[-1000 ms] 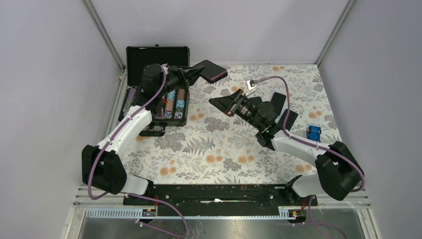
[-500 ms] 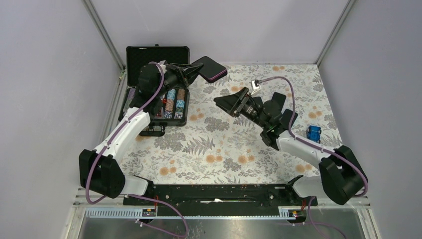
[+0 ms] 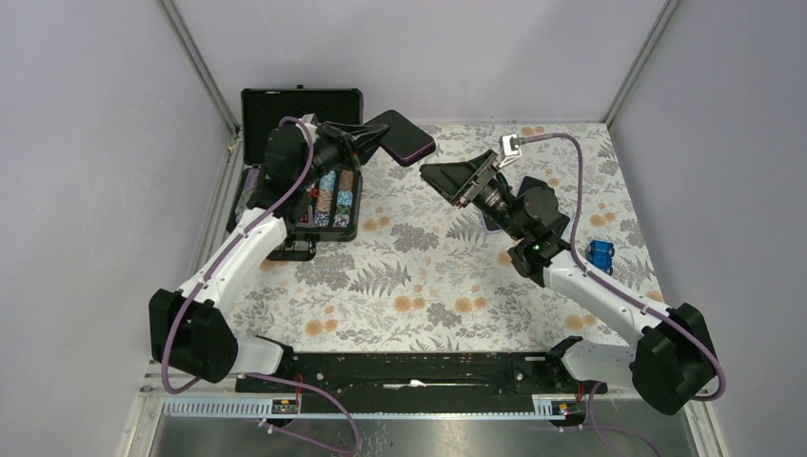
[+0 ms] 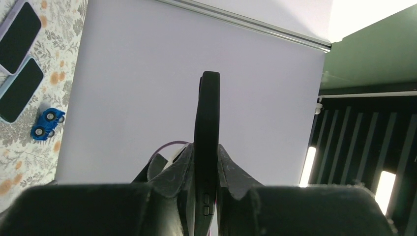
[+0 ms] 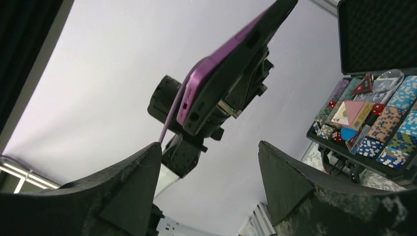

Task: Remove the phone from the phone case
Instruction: Remove the phone case from the phone.

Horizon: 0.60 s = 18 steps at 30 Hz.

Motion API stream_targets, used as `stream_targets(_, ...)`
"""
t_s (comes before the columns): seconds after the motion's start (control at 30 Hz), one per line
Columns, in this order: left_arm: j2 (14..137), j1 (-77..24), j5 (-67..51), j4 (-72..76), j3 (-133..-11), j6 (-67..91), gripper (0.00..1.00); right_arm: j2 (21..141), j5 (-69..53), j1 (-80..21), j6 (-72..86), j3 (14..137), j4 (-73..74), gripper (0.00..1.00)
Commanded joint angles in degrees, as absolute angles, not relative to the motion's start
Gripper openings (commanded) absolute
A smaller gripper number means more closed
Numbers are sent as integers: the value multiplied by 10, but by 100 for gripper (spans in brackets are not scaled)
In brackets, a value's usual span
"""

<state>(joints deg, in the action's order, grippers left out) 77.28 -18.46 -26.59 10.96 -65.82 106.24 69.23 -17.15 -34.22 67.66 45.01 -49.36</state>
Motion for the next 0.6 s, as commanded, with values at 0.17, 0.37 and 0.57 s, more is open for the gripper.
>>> stream_targets(0.17, 721, -194, -235, 209, -640, 1057, 0, 687, -110, -341, 718, 501, -504, 78)
stream_targets(0.37, 725, -195, -241, 217, -638, 1084, 0, 703, -90, -341, 728, 505, -512, 71)
stream_targets(0.57, 739, -203, -255, 255, -630, 1144, 0, 698, -84, -341, 715, 504, -472, 66)
